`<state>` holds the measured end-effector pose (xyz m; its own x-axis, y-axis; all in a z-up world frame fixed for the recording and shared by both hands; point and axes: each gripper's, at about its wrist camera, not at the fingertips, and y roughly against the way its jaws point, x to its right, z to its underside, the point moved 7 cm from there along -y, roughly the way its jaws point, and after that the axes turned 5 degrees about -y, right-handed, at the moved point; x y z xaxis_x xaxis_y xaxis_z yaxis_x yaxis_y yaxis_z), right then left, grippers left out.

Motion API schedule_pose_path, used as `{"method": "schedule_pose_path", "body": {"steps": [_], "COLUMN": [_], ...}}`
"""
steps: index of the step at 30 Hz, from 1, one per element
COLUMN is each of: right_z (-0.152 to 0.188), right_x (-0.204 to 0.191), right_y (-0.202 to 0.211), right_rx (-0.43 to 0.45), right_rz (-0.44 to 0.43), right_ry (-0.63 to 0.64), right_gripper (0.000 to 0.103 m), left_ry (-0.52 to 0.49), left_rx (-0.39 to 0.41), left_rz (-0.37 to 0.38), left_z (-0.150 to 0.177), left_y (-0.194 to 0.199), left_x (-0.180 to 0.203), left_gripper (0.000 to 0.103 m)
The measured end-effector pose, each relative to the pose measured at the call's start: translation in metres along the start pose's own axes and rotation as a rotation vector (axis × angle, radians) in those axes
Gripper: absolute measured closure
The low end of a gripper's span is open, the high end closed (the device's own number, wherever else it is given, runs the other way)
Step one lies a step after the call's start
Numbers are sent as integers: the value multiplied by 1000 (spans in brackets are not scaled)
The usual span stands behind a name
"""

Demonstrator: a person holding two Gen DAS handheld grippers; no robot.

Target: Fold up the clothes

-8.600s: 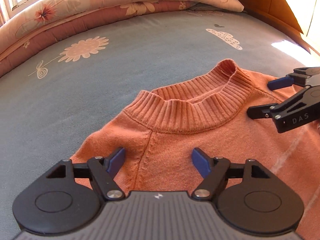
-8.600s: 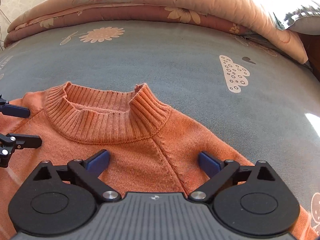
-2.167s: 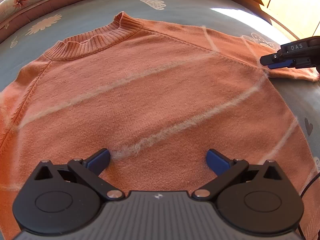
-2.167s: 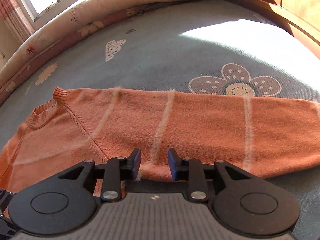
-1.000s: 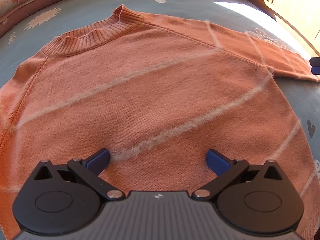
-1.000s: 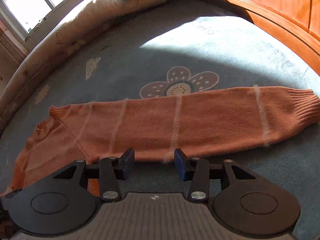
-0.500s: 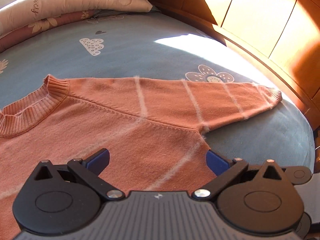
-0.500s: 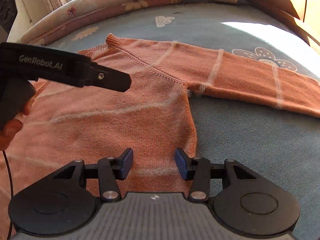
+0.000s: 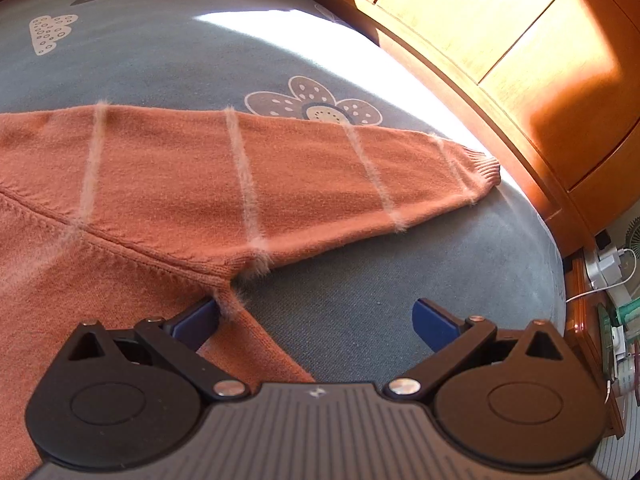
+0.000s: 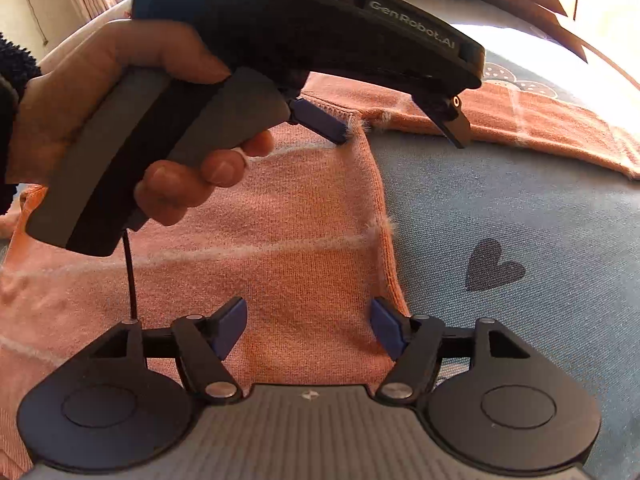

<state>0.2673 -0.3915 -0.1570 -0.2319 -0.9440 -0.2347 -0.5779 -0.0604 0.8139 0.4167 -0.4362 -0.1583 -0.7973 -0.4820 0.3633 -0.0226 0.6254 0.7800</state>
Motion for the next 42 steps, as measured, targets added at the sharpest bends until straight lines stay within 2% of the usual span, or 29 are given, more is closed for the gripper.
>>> {"method": "schedule_pose_path", "body": {"steps": [4,8,10,13,17,23,28,31,34,40,42], "right_z": [9,7,5,8,16,28,7,-35,-81,-167,-170], "right_x": [-6,-2,0,-3,-7,9,53,110,171,286,311], "right_y": [4,9,10,14,17,34,59,60,53,36,15], "right_rx": [-10,-26,-26,-14,-17,-46,19,99,173,316,276], "right_rz": [3,2,1,3,-12,-2,50,126,172,223,226], "right_ry": [15,-8,-25,-6,23,-22,-98,-138,-192,-296,-330], "right_gripper": [23,23,23,23,23,23,24,24,24,23,24], "left_ry": [-13,1,-12,-24,-23,16,68,80,56,81,74], "left_rx": [-48,-60,-50,-50,-64,-67,-84,-115,-135,-151,-157], "left_rz": [-23,26,0,30,15,-11,-43,-93,-188,-230,-236], "left_z": [-6,2,5,0,-6,15,40,60,75,89,89], "left_y": [0,22,27,16,-3,38,68,75,77,75,74], "left_x": [4,3,-1,-1,1,-8,-15,-17,-18,-17,-17], "left_gripper": [1,1,1,1,1,1,1,1,1,1,1]}}
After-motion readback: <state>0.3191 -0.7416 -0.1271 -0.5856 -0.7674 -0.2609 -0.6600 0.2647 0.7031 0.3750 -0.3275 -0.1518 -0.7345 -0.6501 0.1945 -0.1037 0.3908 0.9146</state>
